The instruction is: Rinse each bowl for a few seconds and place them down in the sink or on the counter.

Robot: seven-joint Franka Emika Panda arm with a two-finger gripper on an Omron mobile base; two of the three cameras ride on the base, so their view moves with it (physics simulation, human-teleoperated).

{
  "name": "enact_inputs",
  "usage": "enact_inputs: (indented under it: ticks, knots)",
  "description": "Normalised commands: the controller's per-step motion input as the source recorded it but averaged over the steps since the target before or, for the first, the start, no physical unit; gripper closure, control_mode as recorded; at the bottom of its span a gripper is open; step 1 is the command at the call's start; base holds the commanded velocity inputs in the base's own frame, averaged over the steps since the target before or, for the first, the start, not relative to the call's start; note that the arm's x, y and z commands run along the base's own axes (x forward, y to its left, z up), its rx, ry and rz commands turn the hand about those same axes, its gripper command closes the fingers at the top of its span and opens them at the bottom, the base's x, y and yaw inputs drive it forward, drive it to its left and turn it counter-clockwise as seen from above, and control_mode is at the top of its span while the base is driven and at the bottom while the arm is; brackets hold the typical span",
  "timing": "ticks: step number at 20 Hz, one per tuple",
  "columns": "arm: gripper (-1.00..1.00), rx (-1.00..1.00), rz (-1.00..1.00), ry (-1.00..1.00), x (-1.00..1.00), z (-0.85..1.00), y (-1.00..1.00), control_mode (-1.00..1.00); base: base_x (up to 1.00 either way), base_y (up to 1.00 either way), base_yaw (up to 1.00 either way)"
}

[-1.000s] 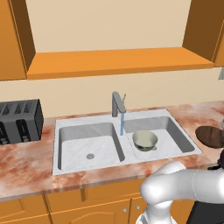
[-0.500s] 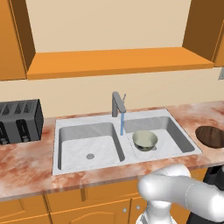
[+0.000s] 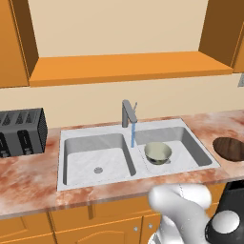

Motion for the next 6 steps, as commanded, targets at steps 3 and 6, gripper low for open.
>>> enact_inputs:
  ticks: [3,6]
  knots:
    - [-1.0,-0.1,0.0,-0.22,-0.56,0.65,1.0,-1.0,0.0,0.0,0.0]
    - [-1.0,-0.14,0.0,-0.24,-0.56,0.53,0.98,-1.0,0.0,0.0,0.0]
